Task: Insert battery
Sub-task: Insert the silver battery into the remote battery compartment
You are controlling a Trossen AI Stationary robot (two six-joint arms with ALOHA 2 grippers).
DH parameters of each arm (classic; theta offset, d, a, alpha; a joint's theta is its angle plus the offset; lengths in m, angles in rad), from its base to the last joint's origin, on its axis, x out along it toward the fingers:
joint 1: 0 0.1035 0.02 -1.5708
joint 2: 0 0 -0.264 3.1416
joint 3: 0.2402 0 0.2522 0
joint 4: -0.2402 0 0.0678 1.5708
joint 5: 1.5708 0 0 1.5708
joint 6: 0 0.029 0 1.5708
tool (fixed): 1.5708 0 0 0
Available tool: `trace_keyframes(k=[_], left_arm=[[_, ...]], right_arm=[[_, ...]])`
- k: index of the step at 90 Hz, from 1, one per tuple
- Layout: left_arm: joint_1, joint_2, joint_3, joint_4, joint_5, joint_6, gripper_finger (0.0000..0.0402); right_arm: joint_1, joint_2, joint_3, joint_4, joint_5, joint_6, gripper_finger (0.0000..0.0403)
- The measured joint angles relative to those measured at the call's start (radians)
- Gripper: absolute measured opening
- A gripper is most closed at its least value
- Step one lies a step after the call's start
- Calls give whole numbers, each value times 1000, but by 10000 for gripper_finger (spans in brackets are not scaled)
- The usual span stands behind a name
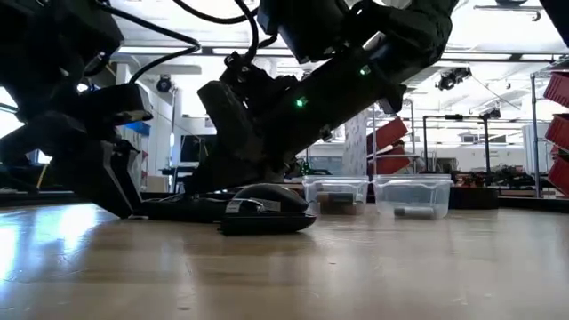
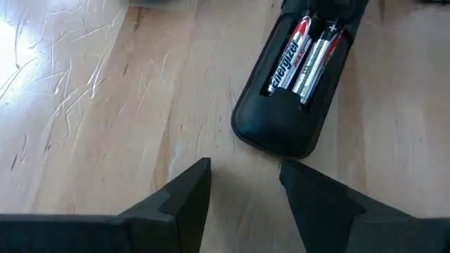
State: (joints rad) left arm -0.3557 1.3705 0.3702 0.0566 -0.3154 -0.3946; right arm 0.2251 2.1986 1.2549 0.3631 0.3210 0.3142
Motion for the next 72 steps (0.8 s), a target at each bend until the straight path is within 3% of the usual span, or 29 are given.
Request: trace_keyframes(k=[33, 72], left_arm=[[-1, 0, -1, 18, 8, 0, 163], [-1, 0, 0, 42, 4, 23, 163]], right_arm=[[-5, 21, 0, 32, -10, 20, 39], [-42, 22, 2, 16, -115, 52, 39]])
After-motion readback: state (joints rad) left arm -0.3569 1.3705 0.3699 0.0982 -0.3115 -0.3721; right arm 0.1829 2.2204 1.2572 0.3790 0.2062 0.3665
